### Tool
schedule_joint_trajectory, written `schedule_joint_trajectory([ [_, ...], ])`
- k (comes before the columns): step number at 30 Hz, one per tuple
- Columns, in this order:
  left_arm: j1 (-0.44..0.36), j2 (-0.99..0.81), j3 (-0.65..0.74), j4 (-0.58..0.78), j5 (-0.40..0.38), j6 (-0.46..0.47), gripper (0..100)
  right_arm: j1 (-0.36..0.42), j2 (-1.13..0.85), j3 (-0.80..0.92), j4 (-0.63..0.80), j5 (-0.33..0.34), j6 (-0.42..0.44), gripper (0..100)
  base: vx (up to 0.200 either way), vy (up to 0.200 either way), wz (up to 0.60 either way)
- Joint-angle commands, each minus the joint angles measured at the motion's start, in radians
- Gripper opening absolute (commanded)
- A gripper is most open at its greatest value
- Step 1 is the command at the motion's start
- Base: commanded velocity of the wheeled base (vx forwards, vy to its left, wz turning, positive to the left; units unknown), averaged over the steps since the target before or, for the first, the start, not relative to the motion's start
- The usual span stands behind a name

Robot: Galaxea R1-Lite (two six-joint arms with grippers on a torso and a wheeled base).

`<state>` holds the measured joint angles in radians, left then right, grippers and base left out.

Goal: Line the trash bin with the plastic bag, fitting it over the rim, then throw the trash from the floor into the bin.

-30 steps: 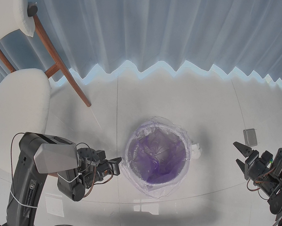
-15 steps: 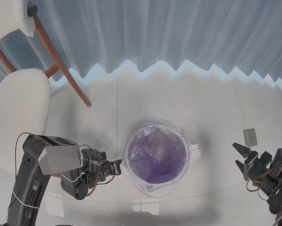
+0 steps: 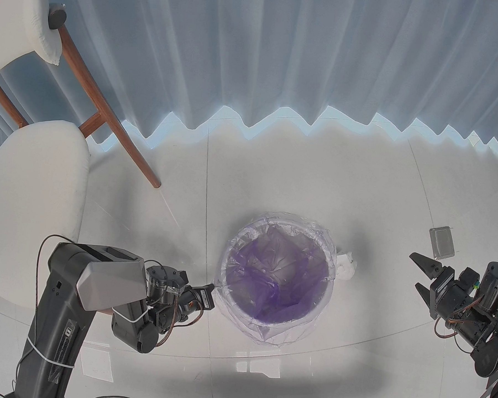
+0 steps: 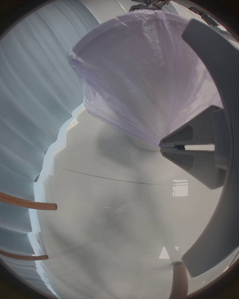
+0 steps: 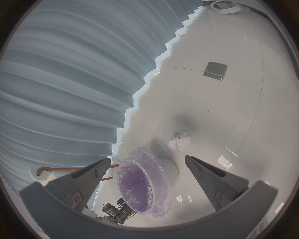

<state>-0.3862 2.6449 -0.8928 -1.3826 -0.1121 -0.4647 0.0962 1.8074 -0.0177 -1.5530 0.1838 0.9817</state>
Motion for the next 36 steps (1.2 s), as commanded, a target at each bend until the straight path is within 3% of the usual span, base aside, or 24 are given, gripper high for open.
schedule_joint_trajectory([
  [1,0.0,0.009,0.003,-0.02,0.0,0.0,0,0.0,0.01,0.018,-0.013,0.0,0.0,100,0.0,0.0,0.0],
  [2,0.0,0.01,0.006,-0.033,0.0,0.0,0,0.0,0.012,0.018,-0.013,0.0,0.0,100,0.0,0.0,0.0],
  [3,0.001,0.012,0.008,-0.05,0.0,0.001,100,0.0,0.013,0.018,-0.013,0.0,0.0,100,0.0,0.0,0.0],
  [8,0.01,0.029,0.011,-0.159,0.002,0.003,100,0.0,0.015,0.018,-0.013,-0.001,-0.003,100,0.0,0.0,0.0],
  [16,0.02,-0.048,0.09,-0.162,-0.008,0.009,100,0.0,0.015,0.018,-0.012,-0.032,-0.012,100,0.0,0.0,0.0],
  [25,0.063,-0.298,0.161,-0.024,-0.011,0.029,100,0.0,0.027,0.018,-0.012,-0.032,-0.012,100,0.0,0.0,0.0],
  [31,0.033,-0.497,0.202,-0.021,-0.004,0.037,100,0.002,0.067,0.018,-0.013,-0.032,-0.012,100,0.0,0.0,0.0],
  [34,0.018,-0.572,0.225,-0.024,-0.011,0.07,100,0.002,0.066,0.018,-0.015,-0.032,-0.011,100,0.0,0.0,0.0],
  [36,-0.017,-0.692,0.288,-0.029,-0.014,0.153,100,0.002,0.058,0.018,-0.016,-0.03,-0.011,100,0.0,0.0,0.0],
])
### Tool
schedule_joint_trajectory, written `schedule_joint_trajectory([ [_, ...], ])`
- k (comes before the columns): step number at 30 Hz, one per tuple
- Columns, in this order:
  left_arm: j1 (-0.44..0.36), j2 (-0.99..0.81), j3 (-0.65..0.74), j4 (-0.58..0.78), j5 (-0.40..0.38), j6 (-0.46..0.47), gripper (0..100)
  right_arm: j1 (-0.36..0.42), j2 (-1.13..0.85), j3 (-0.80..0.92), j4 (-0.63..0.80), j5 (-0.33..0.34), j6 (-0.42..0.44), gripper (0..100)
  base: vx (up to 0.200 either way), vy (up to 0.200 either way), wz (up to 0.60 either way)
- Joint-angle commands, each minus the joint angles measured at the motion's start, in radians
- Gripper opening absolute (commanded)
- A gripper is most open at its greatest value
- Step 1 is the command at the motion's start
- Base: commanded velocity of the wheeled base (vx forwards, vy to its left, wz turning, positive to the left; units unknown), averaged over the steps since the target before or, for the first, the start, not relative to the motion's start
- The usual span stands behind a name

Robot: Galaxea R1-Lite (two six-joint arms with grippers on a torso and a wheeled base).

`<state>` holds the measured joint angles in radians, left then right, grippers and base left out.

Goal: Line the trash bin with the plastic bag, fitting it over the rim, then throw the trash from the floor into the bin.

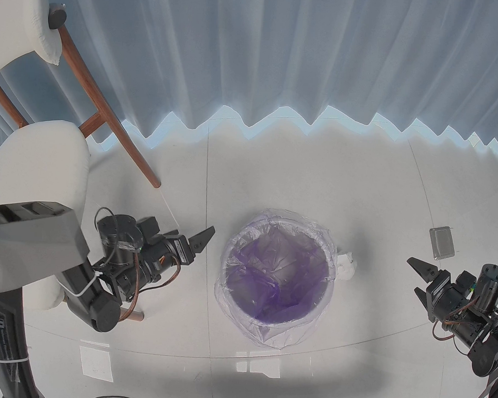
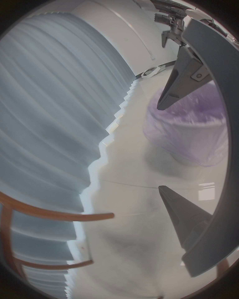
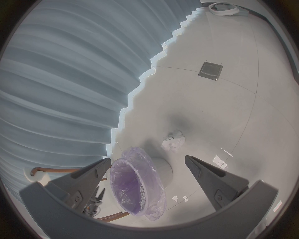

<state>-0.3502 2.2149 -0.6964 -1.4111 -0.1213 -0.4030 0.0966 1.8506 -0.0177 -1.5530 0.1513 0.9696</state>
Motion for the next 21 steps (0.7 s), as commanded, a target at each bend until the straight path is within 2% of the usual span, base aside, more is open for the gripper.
schedule_joint_trajectory([
  [1,-0.062,-0.299,0.104,-0.002,-0.008,0.113,100,0.002,0.012,0.016,-0.016,0.002,0.001,100,0.0,0.0,0.0],
  [7,-0.122,-0.512,0.118,0.014,-0.026,0.139,100,0.002,-0.09,-0.025,-0.016,0.008,0.014,100,0.0,0.0,0.0],
  [10,-0.121,-0.673,0.097,0.086,-0.14,0.124,100,0.026,-0.145,-0.076,-0.012,0.056,0.006,100,0.0,0.133,0.0],
  [12,-0.112,-0.716,0.084,0.118,-0.164,0.108,100,0.048,-0.145,-0.094,-0.01,0.07,0.005,100,0.0,0.1,0.0],
  [16,-0.079,-0.836,0.015,0.224,-0.187,-0.01,100,0.134,-0.143,-0.157,0.037,0.07,0.006,100,0.0,0.0,0.0],
  [21,-0.052,-0.893,-0.018,0.248,-0.19,-0.079,100,0.216,-0.148,-0.206,0.16,0.068,0.006,100,0.0,0.0,0.0],
])
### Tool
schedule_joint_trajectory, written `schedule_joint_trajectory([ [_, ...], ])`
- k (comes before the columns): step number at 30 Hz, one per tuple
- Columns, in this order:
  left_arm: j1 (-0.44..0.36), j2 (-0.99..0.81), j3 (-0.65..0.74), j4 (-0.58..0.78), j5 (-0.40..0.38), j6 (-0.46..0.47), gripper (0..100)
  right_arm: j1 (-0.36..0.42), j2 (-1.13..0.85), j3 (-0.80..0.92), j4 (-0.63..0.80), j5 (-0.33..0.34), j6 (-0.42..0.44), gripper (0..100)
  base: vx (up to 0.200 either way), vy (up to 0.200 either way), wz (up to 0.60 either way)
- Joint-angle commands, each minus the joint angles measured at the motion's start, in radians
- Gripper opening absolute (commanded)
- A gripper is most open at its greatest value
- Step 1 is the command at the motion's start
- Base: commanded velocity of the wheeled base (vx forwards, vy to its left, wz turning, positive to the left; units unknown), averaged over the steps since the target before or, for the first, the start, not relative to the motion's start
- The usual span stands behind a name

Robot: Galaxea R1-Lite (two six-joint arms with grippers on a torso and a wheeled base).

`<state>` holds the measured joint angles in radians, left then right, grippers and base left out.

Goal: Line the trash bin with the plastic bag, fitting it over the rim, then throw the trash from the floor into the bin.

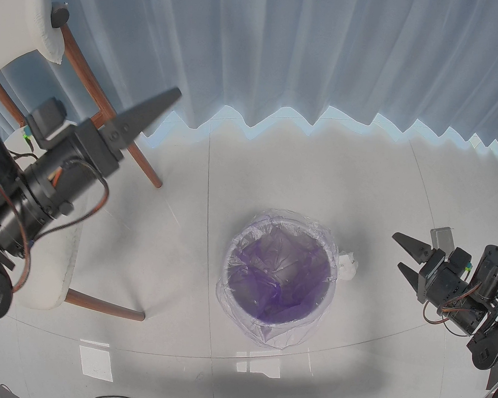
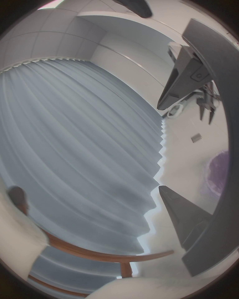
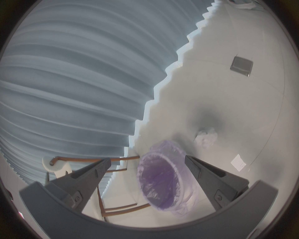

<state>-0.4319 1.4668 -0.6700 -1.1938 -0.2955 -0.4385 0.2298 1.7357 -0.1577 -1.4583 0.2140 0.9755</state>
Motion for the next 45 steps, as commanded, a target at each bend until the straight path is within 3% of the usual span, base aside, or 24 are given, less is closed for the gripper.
schedule_joint_trajectory([
  [1,0.033,-0.146,-0.045,0.033,-0.02,-0.042,100,0.092,-0.033,-0.079,0.09,0.005,-0.003,100,0.0,0.0,0.0],
  [6,0.059,-0.157,-0.045,0.031,-0.053,-0.04,100,0.121,-0.033,-0.16,0.245,0.005,-0.063,100,0.0,0.0,0.0],
  [14,0.09,-0.164,-0.045,0.033,-0.114,-0.042,100,0.168,-0.055,-0.378,0.71,-0.018,-0.235,100,0.0,-0.15,0.0],
  [16,0.09,-0.164,-0.042,0.033,-0.117,-0.04,100,0.172,-0.062,-0.41,0.763,-0.033,-0.251,100,0.0,-0.2,0.0],
  [17,0.09,-0.164,-0.04,0.033,-0.119,-0.04,100,0.177,-0.067,-0.459,0.855,-0.067,-0.27,100,0.0,-0.2,0.0],
  [22,0.091,-0.163,-0.042,0.033,-0.119,-0.04,100,0.175,-0.048,-0.528,0.984,-0.183,-0.35,100,0.0,-0.2,0.0],
  [25,0.09,-0.163,-0.04,0.034,-0.12,-0.04,100,0.174,-0.022,-0.53,0.977,-0.219,-0.377,100,0.0,-0.2,0.0],
  [35,0.091,-0.163,-0.034,0.033,-0.117,-0.039,100,0.172,0.151,-0.557,0.92,-0.223,-0.423,100,0.0,-0.2,0.0],
  [45,0.091,-0.169,-0.017,0.022,-0.114,-0.037,100,0.171,0.458,-0.582,0.651,-0.223,-0.488,100,0.0,0.0,0.0],
])
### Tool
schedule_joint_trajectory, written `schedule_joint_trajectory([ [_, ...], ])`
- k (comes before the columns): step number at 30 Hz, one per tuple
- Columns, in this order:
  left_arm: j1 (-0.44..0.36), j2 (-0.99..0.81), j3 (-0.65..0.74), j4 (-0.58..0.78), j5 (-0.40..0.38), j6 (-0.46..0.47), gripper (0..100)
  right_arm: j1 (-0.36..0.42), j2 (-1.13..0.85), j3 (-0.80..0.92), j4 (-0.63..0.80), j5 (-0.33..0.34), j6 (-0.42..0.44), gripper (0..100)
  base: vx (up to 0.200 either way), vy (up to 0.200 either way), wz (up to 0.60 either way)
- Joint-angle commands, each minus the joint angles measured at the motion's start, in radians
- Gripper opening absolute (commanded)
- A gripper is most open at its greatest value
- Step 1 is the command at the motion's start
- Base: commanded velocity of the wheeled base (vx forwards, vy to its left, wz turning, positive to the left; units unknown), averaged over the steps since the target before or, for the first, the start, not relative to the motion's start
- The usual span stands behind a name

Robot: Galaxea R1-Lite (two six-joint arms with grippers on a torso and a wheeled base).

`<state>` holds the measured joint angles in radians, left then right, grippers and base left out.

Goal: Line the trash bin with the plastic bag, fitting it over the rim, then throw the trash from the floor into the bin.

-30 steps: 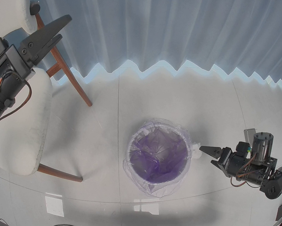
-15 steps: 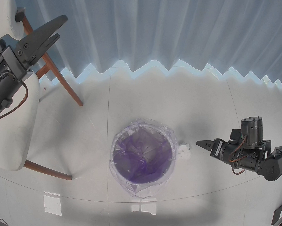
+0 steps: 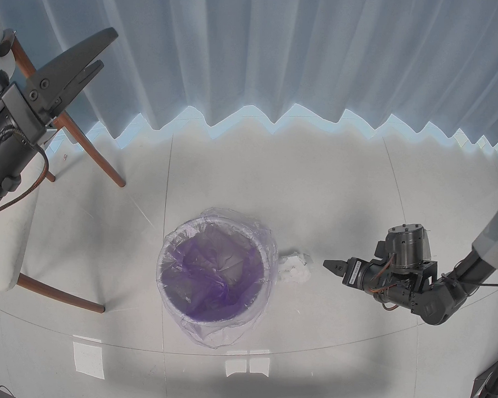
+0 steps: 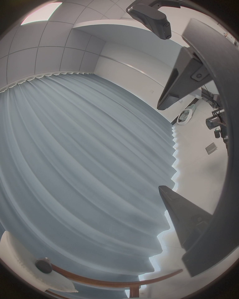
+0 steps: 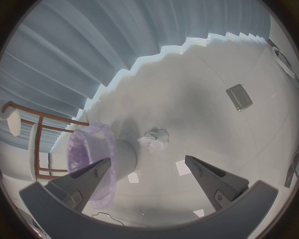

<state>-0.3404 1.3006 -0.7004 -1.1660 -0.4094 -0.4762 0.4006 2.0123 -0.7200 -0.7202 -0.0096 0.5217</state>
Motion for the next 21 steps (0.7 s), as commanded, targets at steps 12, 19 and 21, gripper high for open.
schedule_joint_trajectory([
  [12,-0.008,-0.004,0.032,0.003,0.047,0.001,100,0.01,0.433,-0.274,-0.127,-0.075,-0.074,100,0.0,0.067,0.0],
  [19,-0.011,-0.003,0.03,0.003,0.046,0.002,100,0.001,0.487,-0.346,-0.127,-0.078,-0.123,100,0.0,0.2,0.0],
  [21,-0.002,-0.001,0.025,0.003,0.037,0.002,100,0.0,0.503,-0.383,-0.127,-0.078,-0.124,100,0.0,0.2,0.0],
])
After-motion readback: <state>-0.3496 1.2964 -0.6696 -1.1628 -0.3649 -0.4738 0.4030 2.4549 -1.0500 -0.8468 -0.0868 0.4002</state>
